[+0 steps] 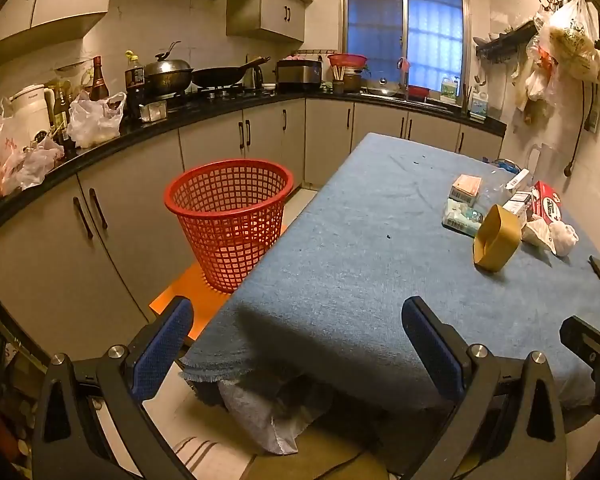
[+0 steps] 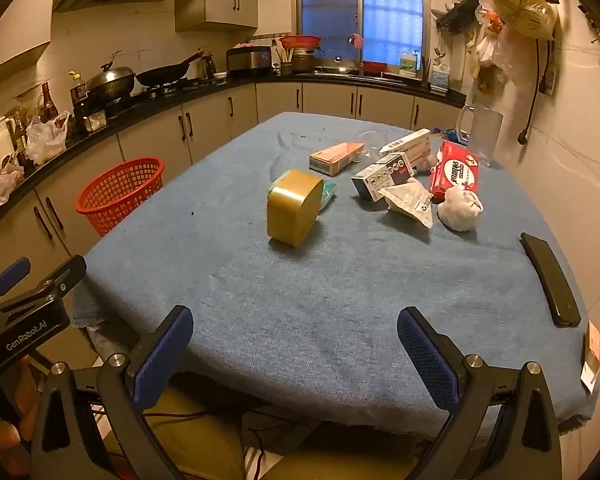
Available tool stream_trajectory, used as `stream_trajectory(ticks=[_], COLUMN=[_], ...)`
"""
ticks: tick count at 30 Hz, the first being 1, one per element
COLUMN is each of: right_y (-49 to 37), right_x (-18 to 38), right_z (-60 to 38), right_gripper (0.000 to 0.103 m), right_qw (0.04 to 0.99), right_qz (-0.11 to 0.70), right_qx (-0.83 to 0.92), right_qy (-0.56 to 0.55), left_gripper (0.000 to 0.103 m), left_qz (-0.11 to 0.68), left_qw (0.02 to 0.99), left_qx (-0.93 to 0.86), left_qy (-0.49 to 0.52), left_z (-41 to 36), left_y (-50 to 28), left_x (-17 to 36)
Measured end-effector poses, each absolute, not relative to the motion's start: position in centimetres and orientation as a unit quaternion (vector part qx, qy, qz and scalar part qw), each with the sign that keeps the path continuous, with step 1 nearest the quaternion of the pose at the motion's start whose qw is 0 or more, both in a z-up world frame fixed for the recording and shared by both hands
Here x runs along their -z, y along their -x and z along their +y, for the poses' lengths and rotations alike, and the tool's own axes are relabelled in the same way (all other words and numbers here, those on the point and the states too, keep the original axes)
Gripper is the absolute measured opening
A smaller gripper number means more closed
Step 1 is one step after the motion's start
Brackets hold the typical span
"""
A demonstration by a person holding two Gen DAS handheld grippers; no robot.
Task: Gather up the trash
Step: 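Move both tools toward the items on the blue table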
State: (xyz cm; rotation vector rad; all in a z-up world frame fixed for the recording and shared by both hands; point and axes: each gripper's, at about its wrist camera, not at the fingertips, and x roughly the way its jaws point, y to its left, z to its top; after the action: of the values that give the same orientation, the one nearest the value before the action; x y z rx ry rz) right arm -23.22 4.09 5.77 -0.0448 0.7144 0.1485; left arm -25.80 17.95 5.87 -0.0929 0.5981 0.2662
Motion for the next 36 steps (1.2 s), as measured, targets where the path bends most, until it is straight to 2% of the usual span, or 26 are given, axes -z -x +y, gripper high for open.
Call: stream_trajectory(ticks=[16, 23, 36], right_y=[23.3, 23.2, 22.8], right_x=[-5.8, -5.7, -5.2], right_z=[3.8, 3.4, 2.9], right_gripper=[0.103, 0.103, 0.103], right_qw=[0.932, 0.942, 0.928], right_qz=[0.354, 0.327, 0.368], right_qx=[-0.068, -0.074, -0.061], right_qy=[0.020, 0.001, 0.017], left_gripper=[0.103, 0.103, 0.103], left_qz=[0.295, 0.295, 0.299], left_qw=[0.946, 0.947, 0.947], left_qx=[-0.126, -0.123, -0.111], left_qy=[0.043, 0.041, 0.026], left_z=[18.0, 17.9, 17.1], left_y=[25.9, 25.8, 25.4], left_x=[-5.6, -5.5, -5.3])
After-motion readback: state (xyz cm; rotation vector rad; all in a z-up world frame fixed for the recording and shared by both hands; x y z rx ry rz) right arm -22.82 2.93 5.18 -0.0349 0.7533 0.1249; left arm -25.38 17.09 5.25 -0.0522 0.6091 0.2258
